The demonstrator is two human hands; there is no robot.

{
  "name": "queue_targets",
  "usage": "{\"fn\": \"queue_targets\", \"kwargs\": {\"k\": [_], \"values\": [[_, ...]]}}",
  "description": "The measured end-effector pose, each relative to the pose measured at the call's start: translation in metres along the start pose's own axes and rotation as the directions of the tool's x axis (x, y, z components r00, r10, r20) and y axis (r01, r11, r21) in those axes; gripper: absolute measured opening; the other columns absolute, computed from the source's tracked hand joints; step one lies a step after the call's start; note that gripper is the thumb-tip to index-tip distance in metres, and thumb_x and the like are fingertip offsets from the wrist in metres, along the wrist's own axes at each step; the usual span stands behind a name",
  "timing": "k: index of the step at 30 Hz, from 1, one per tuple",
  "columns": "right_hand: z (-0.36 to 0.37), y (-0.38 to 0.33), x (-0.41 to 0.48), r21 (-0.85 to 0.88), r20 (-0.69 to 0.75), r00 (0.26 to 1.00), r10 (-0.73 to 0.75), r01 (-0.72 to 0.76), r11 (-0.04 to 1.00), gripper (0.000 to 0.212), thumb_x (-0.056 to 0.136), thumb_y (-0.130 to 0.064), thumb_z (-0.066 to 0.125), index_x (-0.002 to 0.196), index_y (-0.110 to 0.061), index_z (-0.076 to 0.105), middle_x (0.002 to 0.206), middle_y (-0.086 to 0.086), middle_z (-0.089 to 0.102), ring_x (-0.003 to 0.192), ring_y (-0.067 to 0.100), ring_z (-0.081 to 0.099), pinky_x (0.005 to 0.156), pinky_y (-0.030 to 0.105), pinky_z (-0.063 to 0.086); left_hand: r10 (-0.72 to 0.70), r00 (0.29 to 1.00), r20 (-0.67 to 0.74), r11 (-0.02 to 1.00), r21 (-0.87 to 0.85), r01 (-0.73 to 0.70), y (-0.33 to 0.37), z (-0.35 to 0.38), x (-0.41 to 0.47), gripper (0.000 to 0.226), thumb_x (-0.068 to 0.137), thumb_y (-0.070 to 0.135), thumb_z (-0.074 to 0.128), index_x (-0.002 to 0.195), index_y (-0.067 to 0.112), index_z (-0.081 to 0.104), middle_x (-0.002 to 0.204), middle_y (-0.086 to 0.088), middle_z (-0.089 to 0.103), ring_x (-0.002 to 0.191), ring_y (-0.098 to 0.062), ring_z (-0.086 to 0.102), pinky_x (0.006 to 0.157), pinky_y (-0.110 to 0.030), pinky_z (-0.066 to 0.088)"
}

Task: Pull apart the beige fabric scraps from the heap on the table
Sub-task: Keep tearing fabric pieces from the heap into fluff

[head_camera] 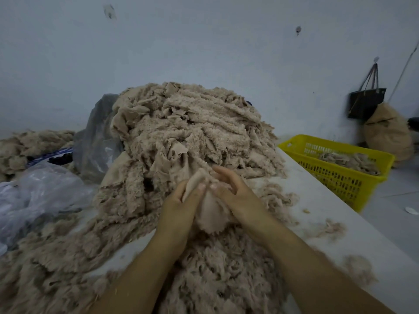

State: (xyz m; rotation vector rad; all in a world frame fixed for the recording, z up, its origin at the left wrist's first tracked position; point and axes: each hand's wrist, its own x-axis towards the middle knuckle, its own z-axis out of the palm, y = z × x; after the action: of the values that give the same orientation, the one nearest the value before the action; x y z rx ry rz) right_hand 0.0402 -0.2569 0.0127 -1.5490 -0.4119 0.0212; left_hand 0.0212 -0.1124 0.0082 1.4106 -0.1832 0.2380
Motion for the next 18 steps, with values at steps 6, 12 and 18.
{"fn": "queue_targets", "kwargs": {"k": [6, 12, 18], "values": [[-0.005, 0.007, 0.001, -0.122, 0.027, 0.999, -0.019, 0.022, 0.992, 0.005, 0.094, -0.041, 0.063, 0.094, -0.042, 0.067, 0.089, -0.023, 0.073, 0.082, -0.001, 0.069, 0.066, 0.014, 0.053, -0.006, 0.999, -0.035, 0.998, -0.058, 0.004, -0.005, -0.008, 0.004, 0.022, 0.088, 0.049, 0.059, 0.098, 0.040, 0.077, 0.106, 0.011, 0.075, 0.101, -0.005, 0.070, 0.078, -0.020, 0.053], [-0.060, -0.010, 0.010, 0.696, -0.604, 0.763, 0.229, 0.366, 0.618, 0.050, 0.098, -0.056, 0.046, 0.121, -0.014, 0.058, 0.117, 0.004, 0.068, 0.089, 0.016, 0.074, 0.074, 0.030, 0.058, -0.049, 0.946, -0.321, 0.977, 0.183, 0.112, -0.015, -0.020, 0.015, 0.015, 0.099, 0.030, 0.058, 0.090, 0.028, 0.070, 0.087, 0.009, 0.068, 0.082, -0.009, 0.063, 0.068, -0.025, 0.046], [-0.016, 0.021, 0.009, -0.418, -0.227, 0.968, -0.107, 0.002, 0.908, 0.022, 0.101, -0.040, 0.048, 0.089, -0.045, 0.066, 0.097, -0.026, 0.066, 0.088, -0.007, 0.061, 0.075, 0.010, 0.045, -0.002, 0.999, -0.048, 0.795, 0.606, 0.031, -0.032, -0.019, 0.016, 0.013, 0.098, 0.022, 0.059, 0.101, 0.035, 0.063, 0.106, 0.017, 0.062, 0.096, 0.003, 0.058, 0.078, -0.014, 0.047]]}}
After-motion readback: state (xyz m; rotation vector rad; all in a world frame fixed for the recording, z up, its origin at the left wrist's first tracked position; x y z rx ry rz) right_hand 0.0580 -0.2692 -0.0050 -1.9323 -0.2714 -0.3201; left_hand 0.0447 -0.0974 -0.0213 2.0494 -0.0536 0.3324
